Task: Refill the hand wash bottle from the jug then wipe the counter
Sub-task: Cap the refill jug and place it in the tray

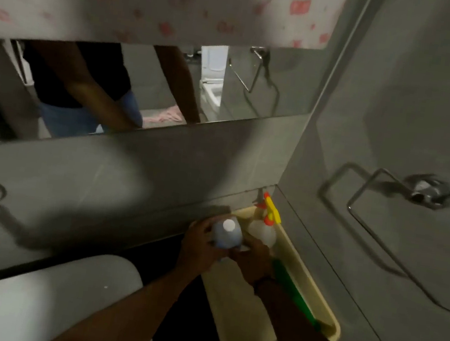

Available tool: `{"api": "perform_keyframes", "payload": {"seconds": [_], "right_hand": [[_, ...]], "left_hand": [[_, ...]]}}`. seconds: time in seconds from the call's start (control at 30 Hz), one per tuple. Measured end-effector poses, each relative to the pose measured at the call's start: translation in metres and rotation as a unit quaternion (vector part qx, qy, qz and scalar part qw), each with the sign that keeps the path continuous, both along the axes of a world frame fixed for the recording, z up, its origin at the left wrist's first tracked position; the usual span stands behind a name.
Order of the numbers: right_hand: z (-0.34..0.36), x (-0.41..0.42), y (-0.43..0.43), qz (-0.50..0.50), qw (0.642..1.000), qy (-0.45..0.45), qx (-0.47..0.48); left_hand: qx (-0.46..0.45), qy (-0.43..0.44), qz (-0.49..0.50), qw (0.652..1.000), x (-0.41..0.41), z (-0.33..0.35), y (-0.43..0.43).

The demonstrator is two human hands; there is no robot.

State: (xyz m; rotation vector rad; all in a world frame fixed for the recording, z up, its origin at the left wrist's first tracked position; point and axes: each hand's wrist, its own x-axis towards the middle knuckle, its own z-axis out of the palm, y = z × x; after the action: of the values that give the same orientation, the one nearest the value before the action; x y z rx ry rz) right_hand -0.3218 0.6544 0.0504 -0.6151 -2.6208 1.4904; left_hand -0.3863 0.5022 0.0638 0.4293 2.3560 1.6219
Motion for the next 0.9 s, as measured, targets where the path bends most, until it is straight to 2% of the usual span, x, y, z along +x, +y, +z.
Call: {"api": "perform_keyframes", "payload": {"seconds": [0.27,0.4,0.6,0.67,0.8,0.83,0.9], "right_hand": [[-0.036,-0.041,0.010,0.004,0.999,-0.018,-0.051],[-0.044,-0.047,0.010,0.004,0.998,-0.018,-0.058],[-0.045,-0.040,0.006,-0.001,0.998,-0.022,-0.050],[-0.049,-0.030,0.007,-0.014,0.999,-0.029,-0.036],[-0.058,0.012,0.019,-0.028,0.998,-0.047,0.033],[-0.062,0.026,0.024,-0.014,0.997,-0.050,0.062],[-0.072,0.052,0.036,0.027,0.983,-0.063,0.172]], "left_hand": [[-0.024,-0.078,0.039,0.996,-0.043,-0.049,0.018],[-0.039,-0.083,0.069,0.993,-0.050,-0.061,0.020],[-0.005,-0.143,0.061,0.988,-0.051,-0.060,0.024],[-0.019,-0.087,0.068,0.994,-0.043,-0.052,0.020],[-0.023,0.132,0.099,0.986,-0.001,-0.037,0.008],[-0.036,0.157,0.070,0.985,0.015,-0.037,0.008],[-0.117,0.198,-0.020,0.973,0.048,-0.045,0.010]]}}
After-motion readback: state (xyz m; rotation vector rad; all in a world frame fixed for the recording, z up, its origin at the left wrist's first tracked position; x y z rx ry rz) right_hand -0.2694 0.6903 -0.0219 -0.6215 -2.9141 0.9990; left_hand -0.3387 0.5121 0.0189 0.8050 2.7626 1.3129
